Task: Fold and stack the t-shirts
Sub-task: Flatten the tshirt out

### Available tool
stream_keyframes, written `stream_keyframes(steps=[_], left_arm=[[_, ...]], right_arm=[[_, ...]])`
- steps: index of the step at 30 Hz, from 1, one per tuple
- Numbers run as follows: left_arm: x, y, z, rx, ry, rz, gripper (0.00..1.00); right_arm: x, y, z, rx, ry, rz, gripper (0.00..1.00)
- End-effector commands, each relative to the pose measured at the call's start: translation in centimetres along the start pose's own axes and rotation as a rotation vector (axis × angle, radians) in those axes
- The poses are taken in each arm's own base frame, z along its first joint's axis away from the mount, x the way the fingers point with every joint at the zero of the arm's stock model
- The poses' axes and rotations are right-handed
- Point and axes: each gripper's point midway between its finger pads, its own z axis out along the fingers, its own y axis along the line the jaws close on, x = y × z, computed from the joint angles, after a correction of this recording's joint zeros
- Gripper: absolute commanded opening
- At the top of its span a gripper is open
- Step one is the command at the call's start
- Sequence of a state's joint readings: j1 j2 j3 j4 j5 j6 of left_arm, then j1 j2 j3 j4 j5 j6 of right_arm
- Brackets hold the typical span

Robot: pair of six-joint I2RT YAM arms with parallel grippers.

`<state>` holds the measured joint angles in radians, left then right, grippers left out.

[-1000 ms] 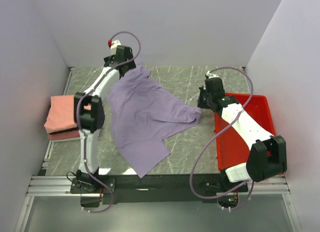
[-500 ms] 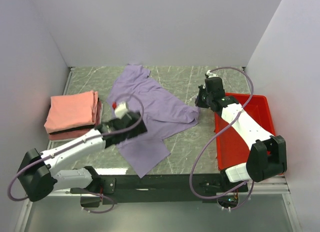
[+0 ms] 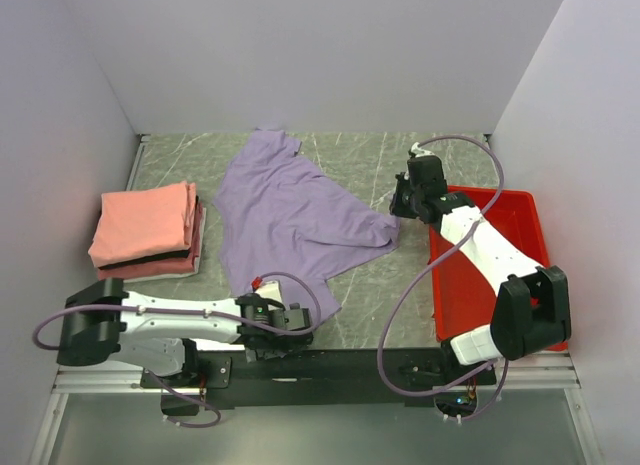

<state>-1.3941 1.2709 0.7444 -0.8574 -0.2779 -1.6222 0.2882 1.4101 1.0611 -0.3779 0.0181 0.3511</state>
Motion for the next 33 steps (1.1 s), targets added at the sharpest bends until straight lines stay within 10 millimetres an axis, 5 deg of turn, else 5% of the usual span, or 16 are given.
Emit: stream_keyframes(steps=[1, 19, 22, 33], left_arm=[[0.8, 0.2, 0.2, -0.055, 0.026, -0.069, 0.92], [3.8, 2.2, 1.4, -0.098, 0.167, -0.107, 0.86], [3.7, 2.9, 1.7, -0.14, 0.153, -0.102, 0.83], [0.0, 0.1, 2.8, 0.012, 0.068, -0.146, 0.71]], right_arm=[[-0.5, -0.1, 0.6, 0.008, -0.016, 0.007, 0.0], [0.2, -0.7, 1.8, 0.042, 0.015, -0.004, 0.0], [0.3, -0.8, 2.1, 0.045, 0.02, -0.003, 0.0], [0.2, -0.5, 1.7, 0.028, 0.017, -0.007, 0.0]])
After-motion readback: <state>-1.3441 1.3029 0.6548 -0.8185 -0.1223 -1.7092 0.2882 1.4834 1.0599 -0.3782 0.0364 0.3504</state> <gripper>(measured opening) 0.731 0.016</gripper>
